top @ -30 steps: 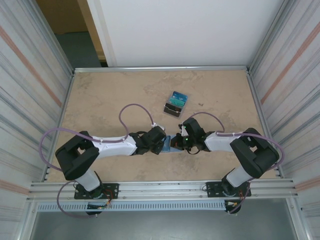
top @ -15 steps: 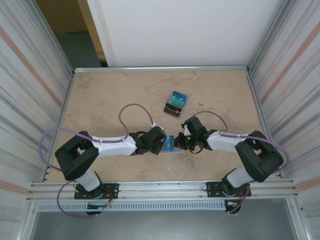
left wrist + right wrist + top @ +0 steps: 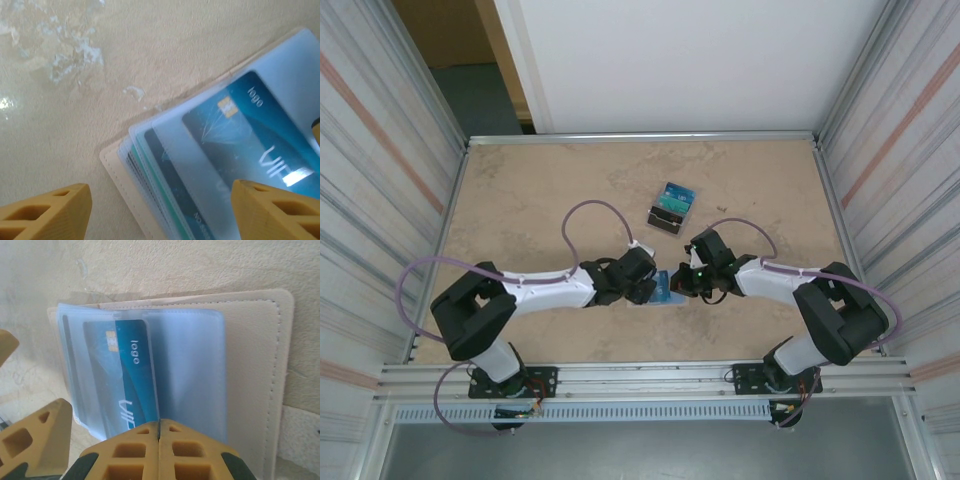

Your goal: Take the credit cards out of the card holder

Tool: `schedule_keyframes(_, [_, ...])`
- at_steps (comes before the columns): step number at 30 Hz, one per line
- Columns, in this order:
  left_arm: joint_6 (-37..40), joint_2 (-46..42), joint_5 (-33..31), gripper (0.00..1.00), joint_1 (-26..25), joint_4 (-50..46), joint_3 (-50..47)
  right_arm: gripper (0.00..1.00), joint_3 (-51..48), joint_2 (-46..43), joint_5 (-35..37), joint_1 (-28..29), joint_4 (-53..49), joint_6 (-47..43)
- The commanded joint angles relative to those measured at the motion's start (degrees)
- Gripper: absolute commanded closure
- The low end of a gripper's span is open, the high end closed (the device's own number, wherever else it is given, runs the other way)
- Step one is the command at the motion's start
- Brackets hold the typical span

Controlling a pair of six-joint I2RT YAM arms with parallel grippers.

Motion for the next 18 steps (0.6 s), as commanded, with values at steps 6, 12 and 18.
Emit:
schedule_keyframes(6, [0.4,4.1,-1.9,0.30,-0.4,-2.6,1.8,0.86,-0.2,-2.3,-0.5,-1.1,-0.6,-0.5])
schedule_keyframes(12, [-0.6,4.5,-1.2,0.35,-0.4,-3.1,1.5,0.72,-1.9,-3.9,-2.1,-1.6,1.9,0.9])
schedule_keyframes(18, [-1.2,4.6,-0.3,0.35,-0.4,-2.9,1.2,0.74,-3.5,-2.7,-3.6,-1.6,5.6,2.3])
